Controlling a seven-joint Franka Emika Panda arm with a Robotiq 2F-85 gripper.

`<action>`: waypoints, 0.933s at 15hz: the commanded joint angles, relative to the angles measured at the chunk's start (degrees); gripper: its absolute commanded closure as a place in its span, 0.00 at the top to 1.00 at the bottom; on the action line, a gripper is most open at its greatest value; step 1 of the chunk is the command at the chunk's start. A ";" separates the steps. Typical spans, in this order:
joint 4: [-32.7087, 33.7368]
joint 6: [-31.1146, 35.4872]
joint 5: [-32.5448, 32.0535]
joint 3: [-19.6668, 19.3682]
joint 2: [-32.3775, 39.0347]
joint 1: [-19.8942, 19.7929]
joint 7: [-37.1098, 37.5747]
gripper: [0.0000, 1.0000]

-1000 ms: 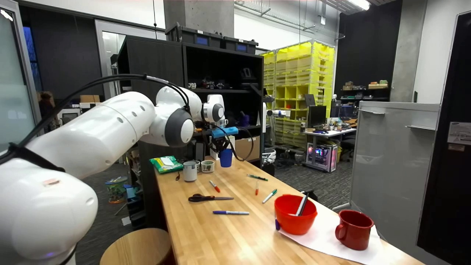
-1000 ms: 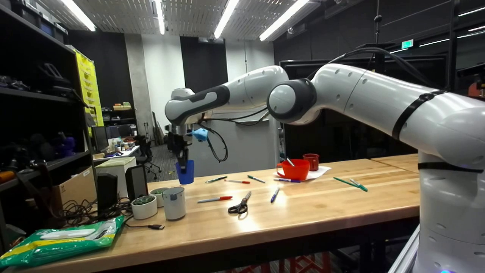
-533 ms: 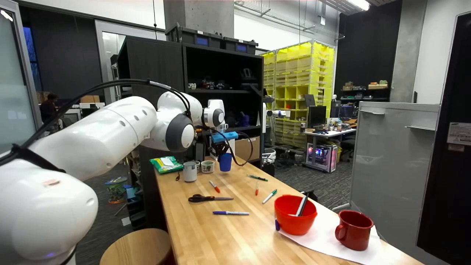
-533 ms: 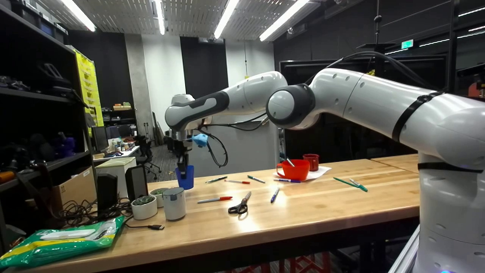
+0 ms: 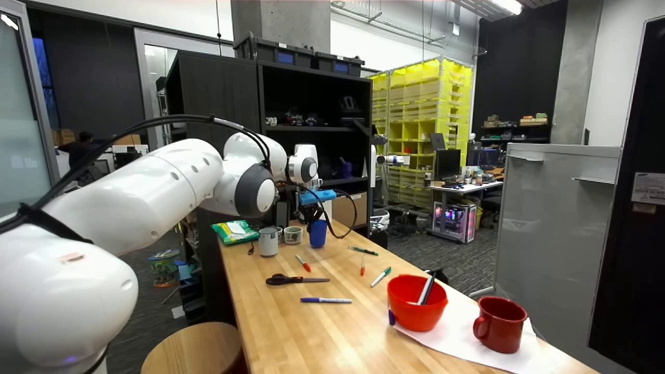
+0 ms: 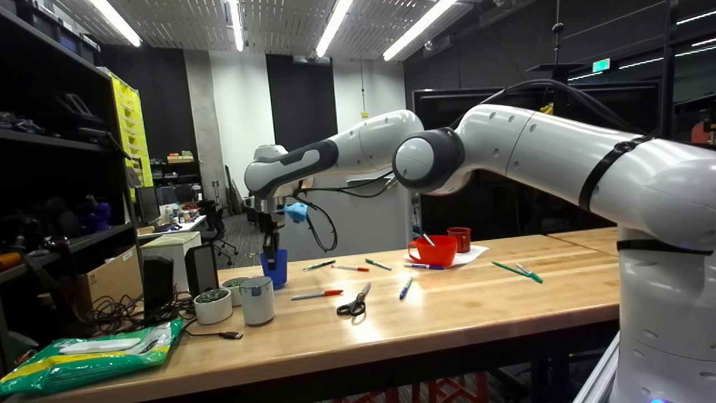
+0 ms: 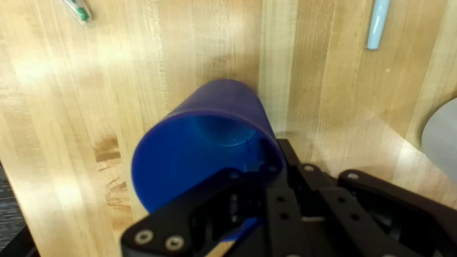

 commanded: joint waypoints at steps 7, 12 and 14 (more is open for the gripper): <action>3.90 -0.86 0.72 0.85 3.38 0.07 -1.19 0.01; 4.03 -1.17 0.64 0.81 3.05 0.14 -1.20 0.01; 4.12 -1.52 0.51 0.72 2.75 0.23 -1.19 0.01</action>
